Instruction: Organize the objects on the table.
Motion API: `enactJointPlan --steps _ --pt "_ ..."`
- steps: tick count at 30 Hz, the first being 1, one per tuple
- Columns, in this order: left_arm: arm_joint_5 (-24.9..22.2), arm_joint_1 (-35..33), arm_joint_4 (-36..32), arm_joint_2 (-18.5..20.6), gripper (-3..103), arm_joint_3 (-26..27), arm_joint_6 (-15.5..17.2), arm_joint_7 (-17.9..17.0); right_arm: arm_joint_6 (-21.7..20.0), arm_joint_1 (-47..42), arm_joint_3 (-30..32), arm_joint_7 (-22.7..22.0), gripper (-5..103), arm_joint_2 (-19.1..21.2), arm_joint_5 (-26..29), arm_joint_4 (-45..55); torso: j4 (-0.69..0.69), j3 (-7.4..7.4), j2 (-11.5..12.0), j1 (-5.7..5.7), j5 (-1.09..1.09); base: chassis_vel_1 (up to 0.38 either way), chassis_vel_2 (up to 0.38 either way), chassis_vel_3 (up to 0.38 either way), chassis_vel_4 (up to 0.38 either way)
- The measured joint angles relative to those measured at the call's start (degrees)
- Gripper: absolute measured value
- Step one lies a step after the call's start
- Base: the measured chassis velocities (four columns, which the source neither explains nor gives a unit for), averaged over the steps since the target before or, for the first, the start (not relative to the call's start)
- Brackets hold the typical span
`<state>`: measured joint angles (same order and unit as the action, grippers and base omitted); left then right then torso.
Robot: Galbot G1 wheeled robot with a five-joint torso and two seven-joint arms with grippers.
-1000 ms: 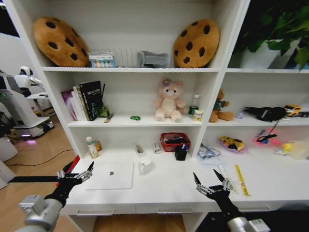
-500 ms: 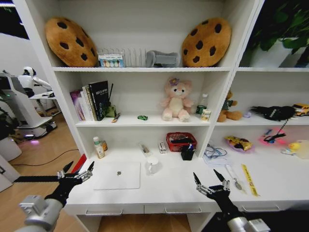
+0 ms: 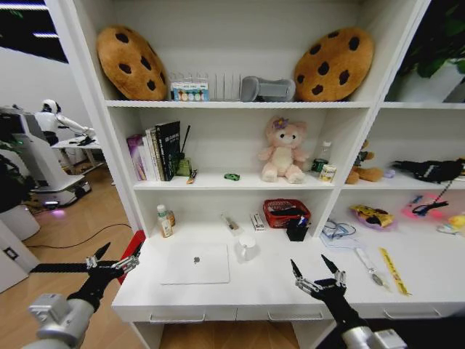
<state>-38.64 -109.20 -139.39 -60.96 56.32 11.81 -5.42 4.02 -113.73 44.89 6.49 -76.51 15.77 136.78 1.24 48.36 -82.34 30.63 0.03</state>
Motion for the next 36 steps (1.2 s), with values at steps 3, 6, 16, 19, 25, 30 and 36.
enactJointPlan --steps 3,6,16,19,25,30,36 --pt "0.00 0.00 0.00 0.00 100 0.00 0.00 0.01 0.00 0.00 0.00 0.00 100 0.00 0.00 0.00 -0.02 0.00 0.00 0.00 -0.01 0.153 -0.033 -0.134 0.044" --pt "0.00 0.00 0.00 0.00 100 0.00 0.01 0.01 0.00 0.00 0.00 0.00 100 -0.01 0.00 0.00 0.00 -0.01 0.00 -0.01 -0.04 0.257 -0.023 -0.243 0.034" --pt "0.00 0.00 0.00 0.00 100 0.00 0.00 -0.01 0.00 0.00 -0.02 0.01 100 -0.02 0.00 0.01 -0.01 -0.02 -0.02 -0.03 -0.01 0.379 -0.059 -0.386 0.075" --pt "0.00 -0.01 0.00 0.00 100 0.00 0.00 -0.02 0.00 -0.02 -0.01 0.01 100 -0.02 0.00 0.01 0.00 -0.04 -0.04 -0.06 -0.07 0.395 -0.138 -0.335 0.145" --pt "0.00 -0.01 0.00 0.00 100 0.00 0.00 0.00 0.00 -0.02 -0.01 0.01 100 -0.01 0.00 0.00 0.02 -0.01 -0.03 -0.07 0.00 0.098 -0.062 -0.121 0.091" --pt "0.00 0.00 0.00 0.00 100 0.00 0.00 0.01 0.00 0.01 0.00 0.00 100 0.00 0.00 0.00 0.01 0.02 0.02 0.04 -0.03 -0.054 -0.031 0.032 0.025" --pt "0.00 0.00 0.00 0.00 100 0.00 0.00 -0.01 0.00 0.02 -0.01 0.01 100 -0.01 0.00 0.00 0.01 0.01 0.02 0.04 -0.03 0.027 -0.077 -0.027 0.105"
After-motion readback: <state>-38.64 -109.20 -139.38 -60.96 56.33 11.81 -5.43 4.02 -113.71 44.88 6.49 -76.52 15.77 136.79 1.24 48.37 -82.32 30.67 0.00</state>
